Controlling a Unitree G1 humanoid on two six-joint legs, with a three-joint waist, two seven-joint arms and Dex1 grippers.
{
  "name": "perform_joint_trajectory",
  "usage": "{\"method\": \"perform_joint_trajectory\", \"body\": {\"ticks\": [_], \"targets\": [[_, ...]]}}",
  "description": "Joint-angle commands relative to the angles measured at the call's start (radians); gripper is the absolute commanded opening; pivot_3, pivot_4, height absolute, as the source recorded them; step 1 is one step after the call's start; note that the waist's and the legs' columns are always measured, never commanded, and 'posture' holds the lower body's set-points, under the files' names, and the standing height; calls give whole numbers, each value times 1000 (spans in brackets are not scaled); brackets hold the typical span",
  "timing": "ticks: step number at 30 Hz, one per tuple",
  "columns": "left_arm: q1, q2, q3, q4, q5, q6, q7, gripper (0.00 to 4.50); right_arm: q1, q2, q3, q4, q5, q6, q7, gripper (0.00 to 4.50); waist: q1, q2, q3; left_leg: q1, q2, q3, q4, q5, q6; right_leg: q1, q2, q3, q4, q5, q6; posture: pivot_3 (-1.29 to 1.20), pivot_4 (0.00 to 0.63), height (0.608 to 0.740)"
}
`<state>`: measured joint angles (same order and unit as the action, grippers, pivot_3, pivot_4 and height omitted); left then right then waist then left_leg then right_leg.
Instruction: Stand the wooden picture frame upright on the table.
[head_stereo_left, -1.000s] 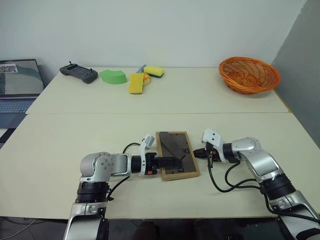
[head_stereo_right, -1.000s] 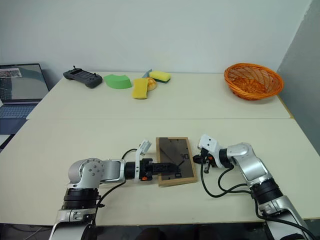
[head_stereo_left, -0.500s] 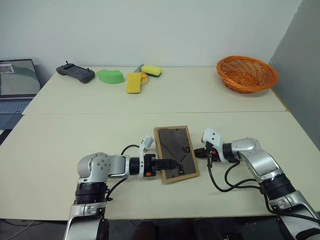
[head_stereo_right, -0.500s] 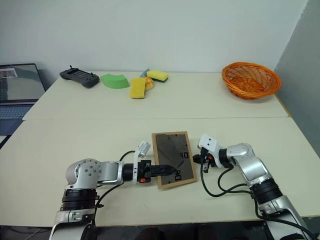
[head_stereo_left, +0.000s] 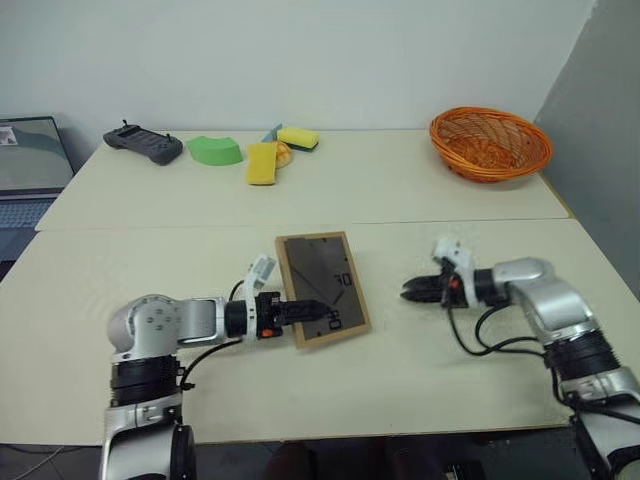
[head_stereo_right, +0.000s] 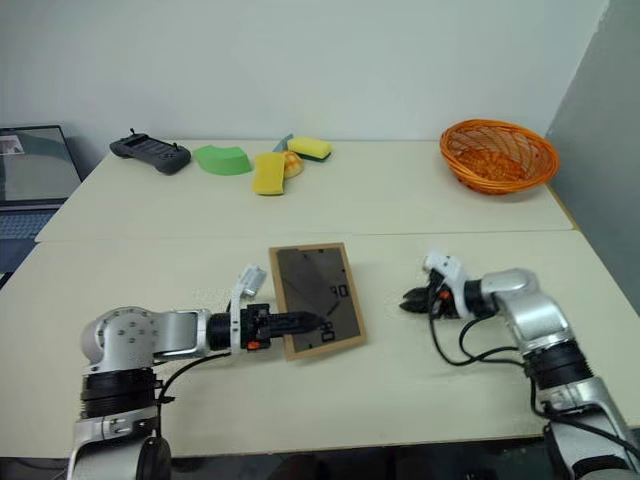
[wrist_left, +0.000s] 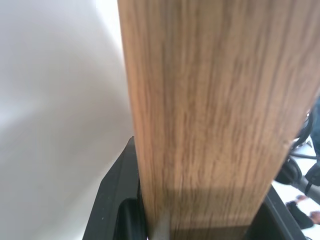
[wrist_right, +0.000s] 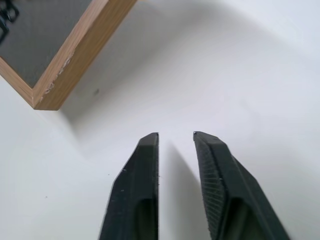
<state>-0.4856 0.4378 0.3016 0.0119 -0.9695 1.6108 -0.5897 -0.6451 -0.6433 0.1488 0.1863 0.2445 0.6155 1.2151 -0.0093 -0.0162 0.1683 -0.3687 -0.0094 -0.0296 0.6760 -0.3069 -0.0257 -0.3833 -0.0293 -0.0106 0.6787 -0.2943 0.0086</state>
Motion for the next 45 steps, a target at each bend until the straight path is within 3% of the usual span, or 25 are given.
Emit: {"method": "perform_joint_trajectory", "body": {"ticks": [1,5,10,11,18,29,39,45], "targets": [[-27,50,-7,1,-71,4,-43,1278,-78,-18,-46,-28,125,122,92,2232,0,-1,1,0,0,0,0,0,0,0,0,0,0,0,0,0,150,740],[-57,88,-34,24,-66,4,-69,1278,-144,15,-57,-128,265,288,121,3125,1,-2,2,-7,0,0,1,0,0,-6,0,-1,0,0,0,0,150,740],[-102,92,-59,61,-46,-9,-84,1278,-156,122,-25,-198,297,315,26,4397,2,-2,2,-12,0,-2,2,0,0,-10,0,-2,0,0,-1,0,150,740],[-107,92,-65,60,-48,-8,-89,1278,-162,141,-22,-196,298,320,7,4454,2,-2,2,-12,0,-2,2,0,0,-10,0,-2,-1,0,-1,0,150,740],[-84,157,-224,-81,35,-162,-149,1278,-194,237,11,-136,241,239,-93,4454,1,-2,2,-17,0,-2,2,0,-1,-16,-1,-1,1,0,-1,0,150,740],[-82,163,-255,-77,58,-212,-190,1278,-196,282,47,-176,284,257,-92,4454,0,-2,2,-24,0,-1,3,1,-1,-23,0,-1,2,1,-1,0,150,740],[-59,177,-250,-86,47,-200,-214,1278,-143,161,10,-289,454,429,10,4454,0,-2,2,-25,0,-1,3,1,-1,-23,0,-1,2,1,-1,0,150,740],[-71,158,-236,-65,24,-176,-226,1278,-87,113,15,-277,393,357,-44,4454,0,-2,2,-25,0,-1,4,1,0,-23,0,-1,3,1,-1,0,150,740]]}}
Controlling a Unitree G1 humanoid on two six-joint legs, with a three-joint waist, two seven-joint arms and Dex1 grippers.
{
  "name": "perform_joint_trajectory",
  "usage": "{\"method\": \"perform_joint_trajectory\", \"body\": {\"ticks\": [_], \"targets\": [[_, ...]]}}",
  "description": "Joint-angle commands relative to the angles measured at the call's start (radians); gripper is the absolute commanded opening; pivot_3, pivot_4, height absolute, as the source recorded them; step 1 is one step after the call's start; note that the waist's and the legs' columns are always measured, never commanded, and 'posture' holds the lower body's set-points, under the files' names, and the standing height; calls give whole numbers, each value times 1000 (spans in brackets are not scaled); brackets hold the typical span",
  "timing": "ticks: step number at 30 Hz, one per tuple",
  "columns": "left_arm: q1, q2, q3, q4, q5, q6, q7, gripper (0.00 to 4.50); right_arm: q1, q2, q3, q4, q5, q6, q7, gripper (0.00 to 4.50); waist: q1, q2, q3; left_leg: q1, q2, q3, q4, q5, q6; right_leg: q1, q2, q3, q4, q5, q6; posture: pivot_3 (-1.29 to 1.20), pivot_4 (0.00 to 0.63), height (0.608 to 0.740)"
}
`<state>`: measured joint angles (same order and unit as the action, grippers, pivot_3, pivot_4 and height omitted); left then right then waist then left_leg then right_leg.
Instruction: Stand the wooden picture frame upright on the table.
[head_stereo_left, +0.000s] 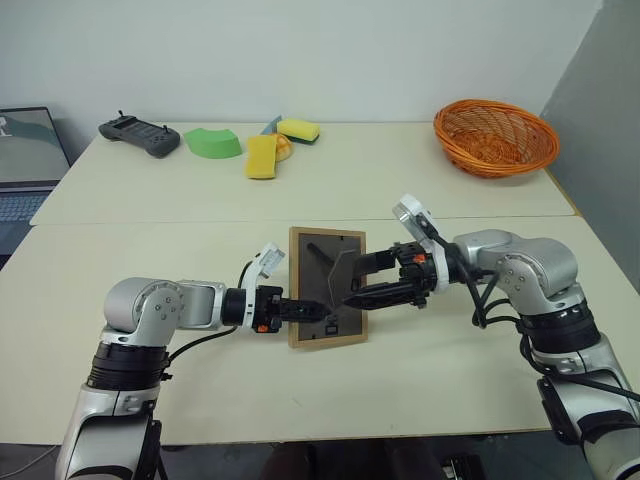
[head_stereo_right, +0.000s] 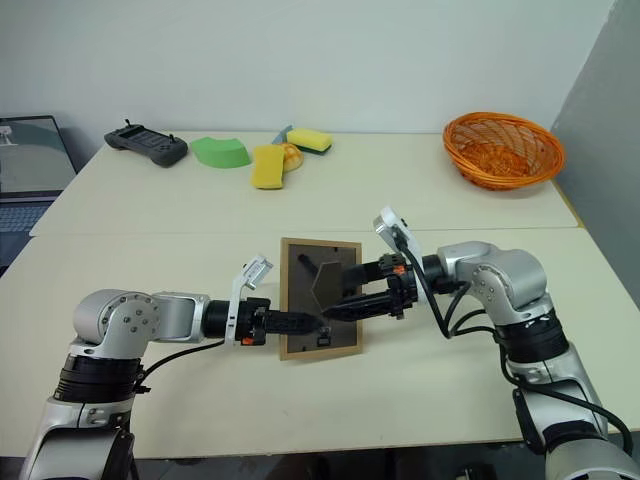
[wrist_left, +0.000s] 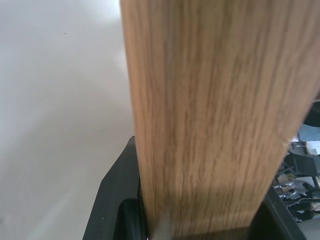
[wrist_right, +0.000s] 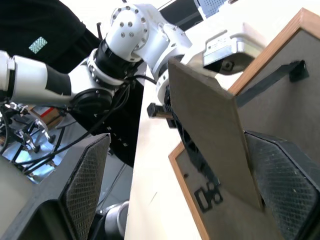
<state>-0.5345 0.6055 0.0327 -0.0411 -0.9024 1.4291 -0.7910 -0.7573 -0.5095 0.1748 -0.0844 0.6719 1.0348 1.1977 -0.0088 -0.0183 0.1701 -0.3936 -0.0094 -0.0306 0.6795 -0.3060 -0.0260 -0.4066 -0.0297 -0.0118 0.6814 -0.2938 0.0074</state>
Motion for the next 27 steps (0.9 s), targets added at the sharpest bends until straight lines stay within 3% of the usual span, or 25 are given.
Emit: {"method": "perform_joint_trajectory", "body": {"ticks": [1,9,13,17,19,21,24,27], "targets": [[-26,-13,36,-12,-47,12,-28,1278,30,-24,-16,20,-60,-90,-46,4454,0,0,0,0,0,0,0,0,0,0,0,0,0,0,0,0,150,740],[-26,-37,90,3,-93,93,-19,1278,46,-100,-81,163,-160,-267,-78,4454,0,0,0,0,0,1,1,0,0,0,0,0,0,0,0,0,150,740],[-10,-62,174,51,-157,182,11,1278,111,-160,-91,145,-247,-473,-56,4454,1,0,0,-1,0,1,1,0,0,0,0,0,0,0,0,0,150,740],[18,-27,177,133,-343,185,74,1278,204,-185,-52,171,-435,-943,-50,4454,0,0,0,-1,0,2,1,0,0,0,0,0,0,0,0,0,150,740],[18,23,147,251,-536,185,139,1278,219,-161,-45,270,-588,-1364,-155,4454,-4,-1,0,0,1,2,2,0,0,0,0,1,1,0,0,0,150,740],[8,53,123,331,-690,185,209,1278,207,-136,-45,354,-677,-1640,-237,4454,-15,-1,0,2,1,3,2,0,0,0,0,1,3,0,1,0,150,740],[-16,67,99,405,-882,164,344,1278,161,-78,-73,466,-764,-2040,-365,4454,-21,-1,0,5,1,4,3,0,0,1,0,2,8,0,1,0,150,740],[8,98,31,398,-1051,103,450,1278,126,-53,-65,551,-790,-2307,-430,4454,-23,-1,0,9,1,5,4,1,0,2,0,3,12,0,0,0,150,740]]}}
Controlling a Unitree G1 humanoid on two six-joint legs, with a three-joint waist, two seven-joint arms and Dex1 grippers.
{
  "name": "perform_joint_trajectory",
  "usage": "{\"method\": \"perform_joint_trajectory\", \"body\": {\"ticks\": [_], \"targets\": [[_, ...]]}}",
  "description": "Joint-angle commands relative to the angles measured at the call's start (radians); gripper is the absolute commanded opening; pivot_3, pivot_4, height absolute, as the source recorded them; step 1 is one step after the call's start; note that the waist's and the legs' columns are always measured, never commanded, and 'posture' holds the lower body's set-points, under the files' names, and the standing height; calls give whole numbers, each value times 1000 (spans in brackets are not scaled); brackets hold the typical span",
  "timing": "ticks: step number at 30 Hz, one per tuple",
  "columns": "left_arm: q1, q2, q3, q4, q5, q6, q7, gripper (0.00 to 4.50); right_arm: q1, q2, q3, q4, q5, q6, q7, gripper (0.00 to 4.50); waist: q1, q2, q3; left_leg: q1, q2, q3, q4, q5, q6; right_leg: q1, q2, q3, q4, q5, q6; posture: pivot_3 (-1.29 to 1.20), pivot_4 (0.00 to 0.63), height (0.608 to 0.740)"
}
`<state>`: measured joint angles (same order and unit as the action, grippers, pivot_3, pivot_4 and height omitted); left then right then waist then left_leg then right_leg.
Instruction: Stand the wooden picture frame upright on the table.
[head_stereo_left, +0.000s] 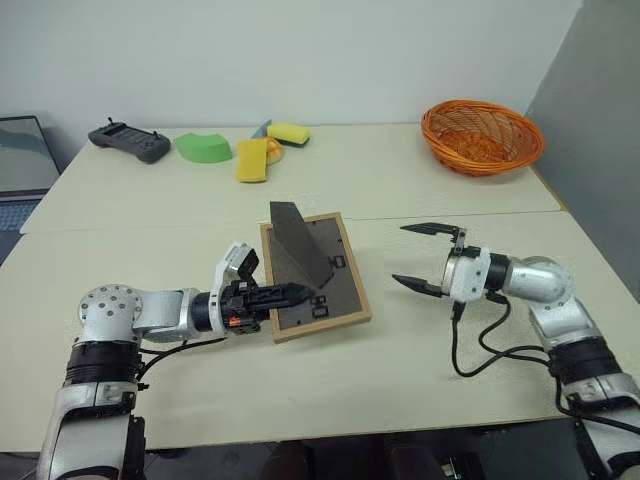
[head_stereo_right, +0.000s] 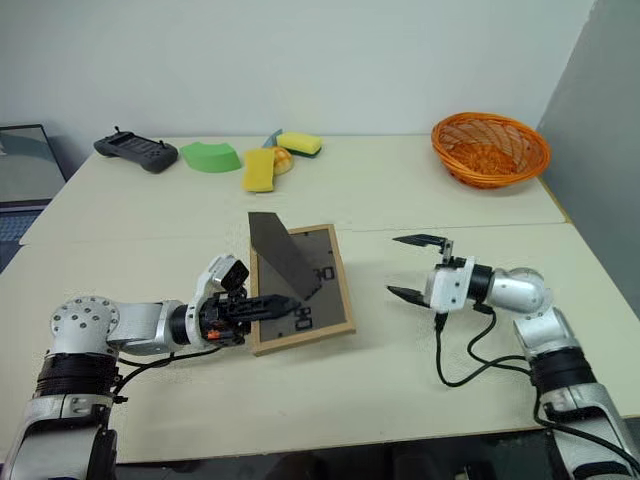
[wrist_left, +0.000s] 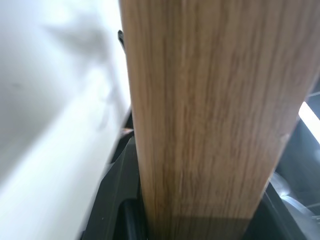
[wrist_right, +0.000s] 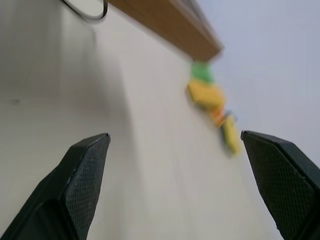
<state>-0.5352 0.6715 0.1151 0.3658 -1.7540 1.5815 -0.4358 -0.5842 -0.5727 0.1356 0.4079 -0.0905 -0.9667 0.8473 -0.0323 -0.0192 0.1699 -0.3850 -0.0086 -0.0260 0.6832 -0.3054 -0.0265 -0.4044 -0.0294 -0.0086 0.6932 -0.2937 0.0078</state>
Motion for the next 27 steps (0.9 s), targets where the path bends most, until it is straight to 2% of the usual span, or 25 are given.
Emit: {"method": "perform_joint_trajectory", "body": {"ticks": [1,4,9,18,22,27], "targets": [[12,31,-59,-7,-214,-52,102,1278,-57,18,-17,79,-38,-376,-101,4454,0,0,0,1,0,0,0,0,0,0,0,0,1,0,0,0,150,740],[26,19,-71,-35,-218,-63,112,1278,-94,51,9,115,-85,-517,-155,4454,0,0,0,1,0,0,0,2,-4,1,0,0,0,0,0,0,150,740],[30,18,-80,-43,-218,-67,121,1278,-149,75,40,161,-135,-603,-215,4454,0,0,0,1,0,0,0,3,-6,0,0,1,1,0,-1,0,150,740],[36,35,-128,-87,-218,-50,82,1278,-282,97,-2,392,-396,-600,-302,4454,-1,0,0,3,0,0,0,4,-7,0,2,2,3,-1,-2,0,150,740],[36,37,-151,-113,-218,-57,58,1278,-328,108,-9,442,-555,-580,-407,4454,-1,0,0,3,0,0,0,4,-7,0,2,2,3,-1,-2,0,150,740],[43,50,-163,-131,-218,-70,47,1278,-357,117,4,437,-684,-576,-557,4454,-1,0,0,3,0,0,0,5,-8,0,2,2,3,-1,-2,0,150,740]]}}
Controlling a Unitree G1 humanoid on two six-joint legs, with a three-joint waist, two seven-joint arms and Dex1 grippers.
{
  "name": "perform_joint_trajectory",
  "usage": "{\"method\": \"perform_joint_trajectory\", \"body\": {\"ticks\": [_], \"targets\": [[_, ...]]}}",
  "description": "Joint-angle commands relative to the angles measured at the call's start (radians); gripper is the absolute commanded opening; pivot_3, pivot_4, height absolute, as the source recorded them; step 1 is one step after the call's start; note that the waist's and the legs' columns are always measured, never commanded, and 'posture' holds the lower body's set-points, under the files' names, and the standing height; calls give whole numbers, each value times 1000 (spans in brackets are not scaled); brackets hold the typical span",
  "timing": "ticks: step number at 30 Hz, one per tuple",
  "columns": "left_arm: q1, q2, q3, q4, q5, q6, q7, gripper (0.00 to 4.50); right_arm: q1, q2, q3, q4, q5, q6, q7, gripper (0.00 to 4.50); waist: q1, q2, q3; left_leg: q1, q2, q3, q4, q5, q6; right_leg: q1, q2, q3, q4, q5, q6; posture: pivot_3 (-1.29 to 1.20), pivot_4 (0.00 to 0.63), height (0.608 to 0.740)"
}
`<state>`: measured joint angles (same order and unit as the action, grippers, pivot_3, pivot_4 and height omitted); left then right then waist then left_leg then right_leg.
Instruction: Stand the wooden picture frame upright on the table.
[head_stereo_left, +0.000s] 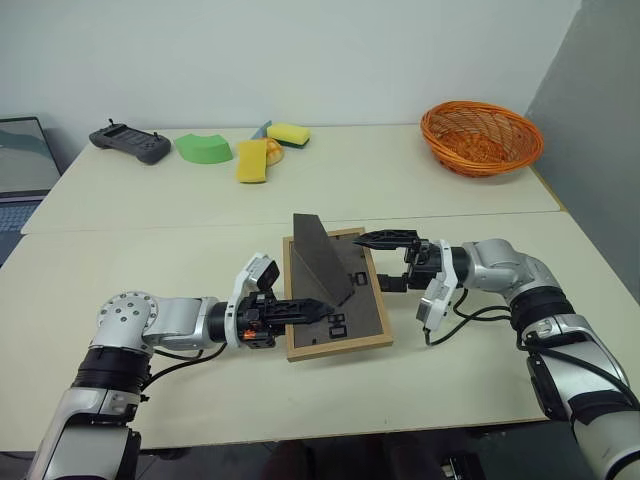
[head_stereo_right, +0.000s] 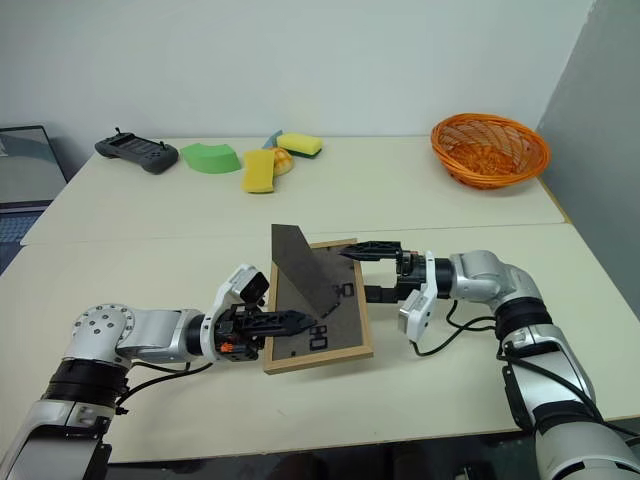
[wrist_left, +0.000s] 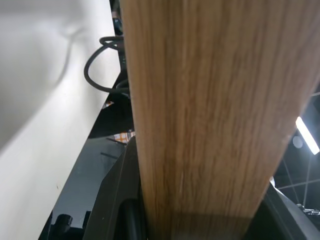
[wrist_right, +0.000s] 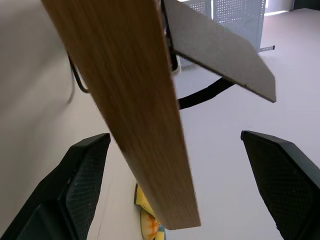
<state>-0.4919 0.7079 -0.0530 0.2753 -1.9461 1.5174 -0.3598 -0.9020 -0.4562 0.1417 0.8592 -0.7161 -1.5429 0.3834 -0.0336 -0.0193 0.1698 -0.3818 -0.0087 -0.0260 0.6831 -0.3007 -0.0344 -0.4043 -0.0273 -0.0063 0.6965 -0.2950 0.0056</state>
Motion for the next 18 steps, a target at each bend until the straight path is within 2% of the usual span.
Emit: {"method": "perform_joint_trajectory", "body": {"ticks": [1,4,7,9,16,18], "targets": [[1,16,5,-42,-26,-8,-30,1278,-44,-1,3,-16,-78,3,-121,4454,-1,0,0,0,0,0,0,0,0,0,0,0,0,0,0,0,150,740],[8,20,4,-54,-26,-13,-33,1278,-57,-5,27,-24,-145,11,-200,4454,-2,0,0,0,0,0,0,0,-1,0,0,0,1,0,0,0,150,740],[11,14,2,-67,-26,-22,-29,1278,-73,-8,66,-31,-211,19,-276,3975,-2,0,0,0,0,0,0,0,-1,0,0,0,1,0,0,0,150,740],[13,9,2,-72,-26,-29,-24,1278,-80,-13,86,-47,-248,18,-330,3591,-2,0,0,0,0,0,0,0,-1,0,0,0,1,0,0,0,150,740],[27,7,11,-112,-26,-57,-5,1278,-87,-52,152,-137,-427,82,-602,1749,-1,0,0,0,0,0,0,1,-1,-1,1,1,1,0,0,0,150,740],[41,10,10,-141,-26,-66,-6,1278,-89,-66,174,-161,-459,96,-676,1424,-1,0,0,0,0,0,0,1,-1,-1,1,2,1,0,0,0,150,740]]}}
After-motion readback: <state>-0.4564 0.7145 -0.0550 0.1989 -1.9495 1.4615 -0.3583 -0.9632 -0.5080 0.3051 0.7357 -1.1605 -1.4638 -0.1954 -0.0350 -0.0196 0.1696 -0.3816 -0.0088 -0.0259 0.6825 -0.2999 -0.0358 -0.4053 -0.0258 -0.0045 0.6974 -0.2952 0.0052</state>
